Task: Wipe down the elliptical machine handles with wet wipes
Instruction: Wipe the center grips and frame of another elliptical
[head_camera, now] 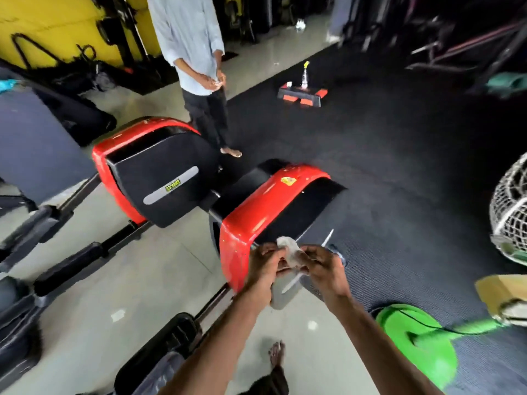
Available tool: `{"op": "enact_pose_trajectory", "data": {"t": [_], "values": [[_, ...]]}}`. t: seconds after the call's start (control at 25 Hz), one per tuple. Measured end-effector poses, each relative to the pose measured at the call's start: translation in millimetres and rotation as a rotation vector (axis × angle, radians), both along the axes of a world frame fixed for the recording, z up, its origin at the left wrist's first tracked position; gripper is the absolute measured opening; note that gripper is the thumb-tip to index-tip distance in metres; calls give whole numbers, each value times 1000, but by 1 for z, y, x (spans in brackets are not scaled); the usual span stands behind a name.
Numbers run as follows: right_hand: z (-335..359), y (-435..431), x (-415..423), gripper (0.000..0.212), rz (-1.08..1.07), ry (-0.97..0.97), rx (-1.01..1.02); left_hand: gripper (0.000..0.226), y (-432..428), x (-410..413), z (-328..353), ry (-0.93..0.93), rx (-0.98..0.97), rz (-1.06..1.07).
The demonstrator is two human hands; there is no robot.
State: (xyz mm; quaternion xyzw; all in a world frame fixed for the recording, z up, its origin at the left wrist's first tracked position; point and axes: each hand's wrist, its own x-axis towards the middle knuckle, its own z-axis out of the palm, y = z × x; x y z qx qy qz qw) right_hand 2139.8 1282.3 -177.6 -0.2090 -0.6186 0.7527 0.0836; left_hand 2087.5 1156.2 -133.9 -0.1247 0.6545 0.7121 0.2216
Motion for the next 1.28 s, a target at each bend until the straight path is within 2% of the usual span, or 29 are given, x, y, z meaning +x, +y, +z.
{"op": "enact_pose_trajectory", "data": {"t": [0.08, 0.24, 0.52, 0.64, 0.8, 0.96, 1.08, 1.28], "values": [[-6, 42, -14, 16, -118, -26, 0, 23, 49, -21, -5, 7, 7, -85], [-19, 125, -68, 8, -252, -85, 44, 21, 140, -87, -12, -42, 29, -184], [-19, 240, -210, 13, -473, -184, -14, 19, 280, -221, -15, -65, 55, -182], [-22, 282, -266, 11, -491, -204, 2, 7, 326, -274, -18, -76, 29, -167], [-27, 352, -360, 9, -326, -197, 42, 14, 383, -358, -29, -111, 26, -62], [-40, 429, -473, 21, -41, -194, 129, 15, 442, -454, -45, -138, 13, 151], [-43, 483, -554, 9, 165, -199, 152, 16, 489, -517, -47, -203, 41, 315], [-25, 550, -666, 10, 490, -173, 225, 19, 542, -607, -32, -225, 35, 517]]}}
